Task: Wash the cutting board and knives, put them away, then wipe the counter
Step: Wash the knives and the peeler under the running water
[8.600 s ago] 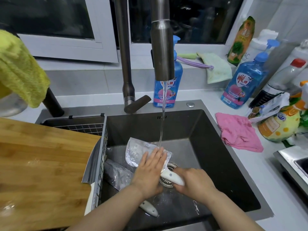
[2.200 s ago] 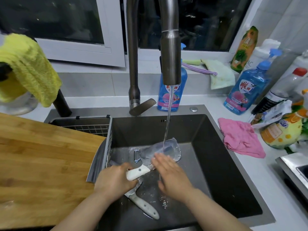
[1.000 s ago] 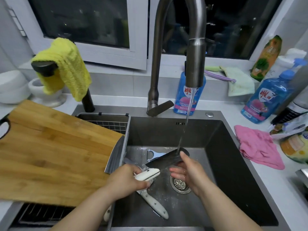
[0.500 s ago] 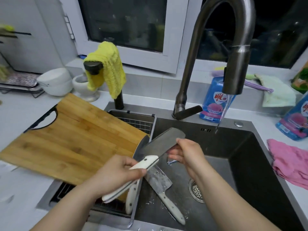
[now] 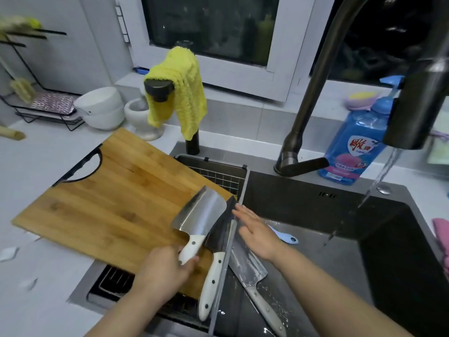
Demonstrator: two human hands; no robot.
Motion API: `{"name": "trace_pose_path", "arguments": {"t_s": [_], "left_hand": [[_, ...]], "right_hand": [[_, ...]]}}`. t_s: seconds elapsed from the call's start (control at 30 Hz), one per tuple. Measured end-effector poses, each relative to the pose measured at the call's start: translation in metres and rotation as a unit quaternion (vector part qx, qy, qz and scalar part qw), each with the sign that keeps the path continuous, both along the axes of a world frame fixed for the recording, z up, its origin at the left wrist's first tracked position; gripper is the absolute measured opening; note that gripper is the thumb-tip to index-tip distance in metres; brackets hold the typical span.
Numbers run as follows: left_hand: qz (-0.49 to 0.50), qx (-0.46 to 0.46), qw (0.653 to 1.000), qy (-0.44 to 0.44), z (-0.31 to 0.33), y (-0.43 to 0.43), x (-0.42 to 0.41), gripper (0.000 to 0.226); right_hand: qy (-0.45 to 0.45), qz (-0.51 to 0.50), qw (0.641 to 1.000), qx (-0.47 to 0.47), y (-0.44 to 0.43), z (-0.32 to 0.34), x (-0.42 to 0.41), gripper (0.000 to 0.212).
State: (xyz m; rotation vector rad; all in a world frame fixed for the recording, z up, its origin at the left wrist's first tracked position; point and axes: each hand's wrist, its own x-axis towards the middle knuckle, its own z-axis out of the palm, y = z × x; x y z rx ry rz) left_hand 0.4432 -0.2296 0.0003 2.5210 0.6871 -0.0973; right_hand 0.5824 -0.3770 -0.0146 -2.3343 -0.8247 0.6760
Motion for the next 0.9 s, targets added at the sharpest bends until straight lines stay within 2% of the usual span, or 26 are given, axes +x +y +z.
{"name": "trace_pose_path", "arguments": {"t_s": [0.1,0.3,0.67,0.77,0.9], "left_hand": [[-0.018,0.023,0.999,0.038,-0.018,-0.003,0.007,0.021],[-0.030,0.054,0.996,0.064,-0.036,-0.009,0.026,0.030],[0.005,0.026,0.998,0.059,-0.051,-0.014,0.038,0.034],[-0.008,0.043,0.998,0.052,-0.050,-0.018,0.037,0.032],[-0.021,0.053,0.996,0.063,-0.050,-0.021,0.036,0.036]], "right_hand": [[-0.006,0.029,1.000,-0.009,-0.001,0.000,-0.001,0.054],[-0.002,0.037,0.999,-0.008,-0.003,-0.003,0.002,0.056],[0.004,0.047,0.999,-0.004,-0.005,-0.006,0.003,0.055],[0.027,0.042,0.999,0.005,-0.007,-0.004,0.006,0.054],[0.075,-0.002,0.995,0.061,-0.014,-0.006,0.001,0.052]]}}
